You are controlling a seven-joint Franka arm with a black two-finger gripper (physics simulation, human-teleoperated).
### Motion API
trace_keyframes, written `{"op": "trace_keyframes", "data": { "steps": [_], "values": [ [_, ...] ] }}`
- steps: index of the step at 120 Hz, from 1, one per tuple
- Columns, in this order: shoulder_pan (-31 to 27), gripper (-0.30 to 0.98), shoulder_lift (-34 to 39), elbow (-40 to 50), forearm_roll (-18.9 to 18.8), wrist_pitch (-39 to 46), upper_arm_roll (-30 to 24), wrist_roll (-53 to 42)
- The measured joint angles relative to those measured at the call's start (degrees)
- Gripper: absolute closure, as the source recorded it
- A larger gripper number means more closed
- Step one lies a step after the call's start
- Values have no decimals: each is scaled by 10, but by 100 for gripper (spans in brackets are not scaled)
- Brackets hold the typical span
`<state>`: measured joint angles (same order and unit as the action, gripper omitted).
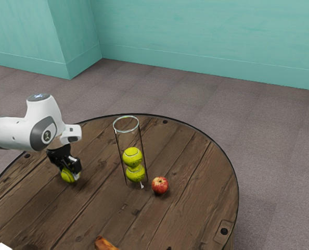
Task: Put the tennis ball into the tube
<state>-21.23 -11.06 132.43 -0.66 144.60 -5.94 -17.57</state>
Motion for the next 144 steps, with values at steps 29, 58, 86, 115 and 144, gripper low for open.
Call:
{"op": "trace_keyframes", "data": {
  "steps": [29, 58, 86, 115, 144],
  "values": [
    [-3, 33, 63, 14, -3, -13, -16, 1],
    [5, 36, 195, -48, 24, -150, -72, 7],
    [10, 35, 205, -116, 43, -241, -101, 8],
    [10, 34, 208, -177, 51, -294, -152, 7],
    [16, 33, 163, -237, 55, -314, -177, 7]
  ]
}}
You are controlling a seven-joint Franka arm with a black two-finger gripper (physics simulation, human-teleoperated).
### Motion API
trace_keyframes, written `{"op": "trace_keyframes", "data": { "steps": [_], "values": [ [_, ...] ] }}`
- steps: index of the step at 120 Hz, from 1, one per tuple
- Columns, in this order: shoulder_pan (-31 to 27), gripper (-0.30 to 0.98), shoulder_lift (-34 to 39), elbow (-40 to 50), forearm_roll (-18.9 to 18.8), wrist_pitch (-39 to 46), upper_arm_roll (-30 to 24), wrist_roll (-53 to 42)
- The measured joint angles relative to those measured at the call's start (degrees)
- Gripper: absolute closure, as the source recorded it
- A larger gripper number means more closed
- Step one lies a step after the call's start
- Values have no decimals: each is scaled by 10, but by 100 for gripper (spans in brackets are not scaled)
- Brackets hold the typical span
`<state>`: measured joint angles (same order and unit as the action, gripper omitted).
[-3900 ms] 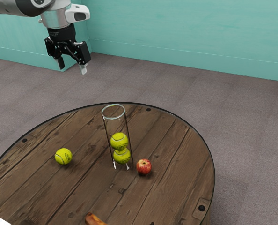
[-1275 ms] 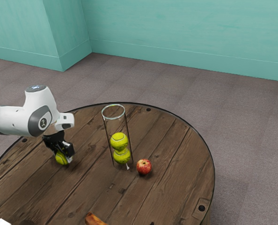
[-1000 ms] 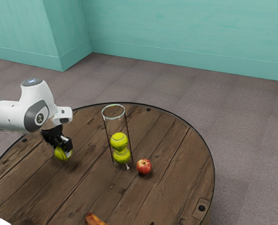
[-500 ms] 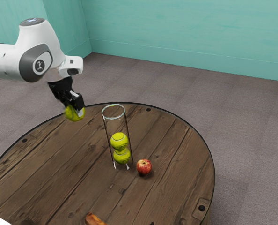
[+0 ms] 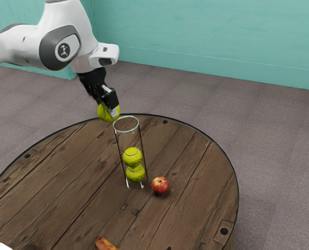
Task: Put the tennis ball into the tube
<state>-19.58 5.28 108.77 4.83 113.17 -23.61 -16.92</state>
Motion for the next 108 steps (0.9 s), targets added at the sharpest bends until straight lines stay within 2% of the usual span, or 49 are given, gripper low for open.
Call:
{"op": "trace_keyframes", "data": {
  "steps": [23, 44, 71, 94, 100, 104, 108],
  "values": [
    [11, 33, -56, -49, -6, -4, -4, -1],
    [14, 33, -79, -57, -8, -5, -4, -1],
    [15, 13, -87, -57, -12, -1, -5, -4],
    [12, 5, -53, -59, -12, -14, -7, -1],
    [14, 4, -43, -90, -12, -36, -4, 3],
    [34, 4, -37, -112, -12, -53, 17, 7],
    [83, 3, -29, -125, -12, -69, 66, 12]
  ]
}}
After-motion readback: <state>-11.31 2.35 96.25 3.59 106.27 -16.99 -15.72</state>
